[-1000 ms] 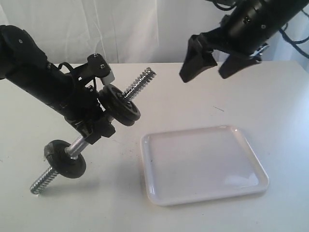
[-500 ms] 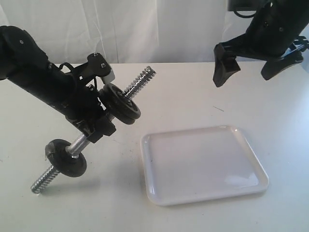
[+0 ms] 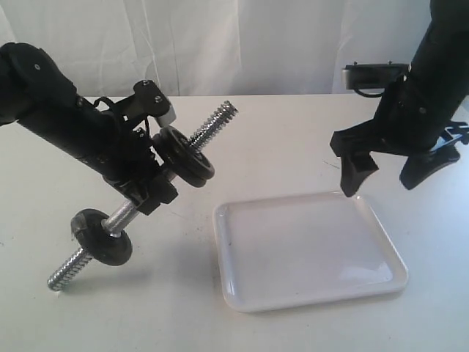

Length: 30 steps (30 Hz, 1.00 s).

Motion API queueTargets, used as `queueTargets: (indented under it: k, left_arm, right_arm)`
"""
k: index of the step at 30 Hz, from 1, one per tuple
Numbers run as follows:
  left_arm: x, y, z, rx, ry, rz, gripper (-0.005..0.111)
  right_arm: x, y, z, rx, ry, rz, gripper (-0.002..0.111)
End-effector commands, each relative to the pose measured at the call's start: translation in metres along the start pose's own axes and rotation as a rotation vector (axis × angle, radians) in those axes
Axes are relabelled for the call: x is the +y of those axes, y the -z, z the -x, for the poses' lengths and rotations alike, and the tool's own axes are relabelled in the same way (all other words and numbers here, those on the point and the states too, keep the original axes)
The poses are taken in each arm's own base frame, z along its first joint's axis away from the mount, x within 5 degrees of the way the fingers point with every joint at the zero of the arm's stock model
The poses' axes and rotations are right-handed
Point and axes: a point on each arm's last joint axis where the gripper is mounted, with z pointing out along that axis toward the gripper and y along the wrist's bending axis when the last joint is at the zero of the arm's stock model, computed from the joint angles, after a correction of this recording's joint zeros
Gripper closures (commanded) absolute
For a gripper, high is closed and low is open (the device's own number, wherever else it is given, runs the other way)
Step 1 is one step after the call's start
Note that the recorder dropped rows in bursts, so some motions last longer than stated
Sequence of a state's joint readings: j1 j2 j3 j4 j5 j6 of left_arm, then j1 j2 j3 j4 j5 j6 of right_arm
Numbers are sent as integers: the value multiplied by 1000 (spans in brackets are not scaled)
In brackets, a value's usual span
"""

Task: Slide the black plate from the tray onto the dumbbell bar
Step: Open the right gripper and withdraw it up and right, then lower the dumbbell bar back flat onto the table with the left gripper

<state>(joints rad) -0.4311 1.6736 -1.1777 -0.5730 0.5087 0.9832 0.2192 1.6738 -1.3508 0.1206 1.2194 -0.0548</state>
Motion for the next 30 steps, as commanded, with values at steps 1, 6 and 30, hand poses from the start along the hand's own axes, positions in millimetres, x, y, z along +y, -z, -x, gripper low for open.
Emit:
queueTargets:
  k: [1,6,30]
  left_arm:
    - [0,38,32,-203,44,98,107]
    - [4,28,26,-156,41,93,107]
    - [18,40,42,-260,417,174,107]
  right_arm:
    - [1,-8,-9,38,-31,19,83]
    - [1,-11,-18,60,-32,23,108]
    - [7,54,-54,-144,9,0,108]
